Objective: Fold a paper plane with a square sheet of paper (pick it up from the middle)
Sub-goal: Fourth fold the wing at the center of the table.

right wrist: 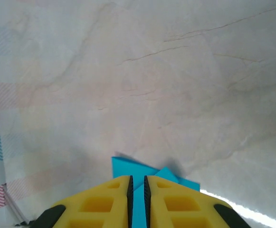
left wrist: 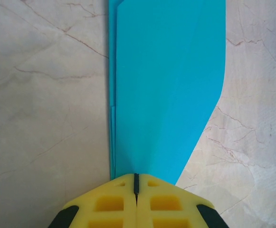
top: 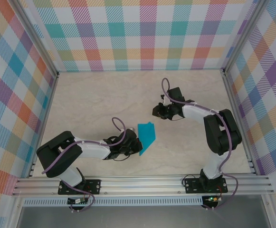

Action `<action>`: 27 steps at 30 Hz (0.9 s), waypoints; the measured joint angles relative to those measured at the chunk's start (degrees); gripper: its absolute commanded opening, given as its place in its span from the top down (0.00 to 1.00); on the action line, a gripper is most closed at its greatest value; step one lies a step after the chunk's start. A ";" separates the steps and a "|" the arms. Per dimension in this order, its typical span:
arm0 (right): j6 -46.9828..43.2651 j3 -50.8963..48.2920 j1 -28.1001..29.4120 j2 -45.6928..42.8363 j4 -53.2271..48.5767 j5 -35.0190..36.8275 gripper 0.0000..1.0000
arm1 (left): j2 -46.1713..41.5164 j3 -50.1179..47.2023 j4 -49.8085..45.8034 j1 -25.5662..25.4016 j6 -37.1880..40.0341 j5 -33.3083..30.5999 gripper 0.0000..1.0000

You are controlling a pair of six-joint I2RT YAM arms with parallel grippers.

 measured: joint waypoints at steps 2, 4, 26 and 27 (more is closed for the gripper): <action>0.63 -2.08 0.37 -1.66 1.22 -1.51 0.84 | -0.35 0.00 -0.68 0.00 0.81 -0.15 0.96; 1.46 -3.96 1.55 -1.92 2.19 -2.38 0.84 | -0.92 -0.02 -1.81 0.00 1.73 -0.28 0.96; 10.56 -10.05 15.10 3.74 8.07 -1.27 0.88 | -6.05 0.04 -12.92 0.00 10.56 -0.85 0.93; 10.58 -10.05 15.10 3.78 8.04 -1.22 0.88 | -6.05 0.35 -13.57 0.00 10.67 -0.85 0.93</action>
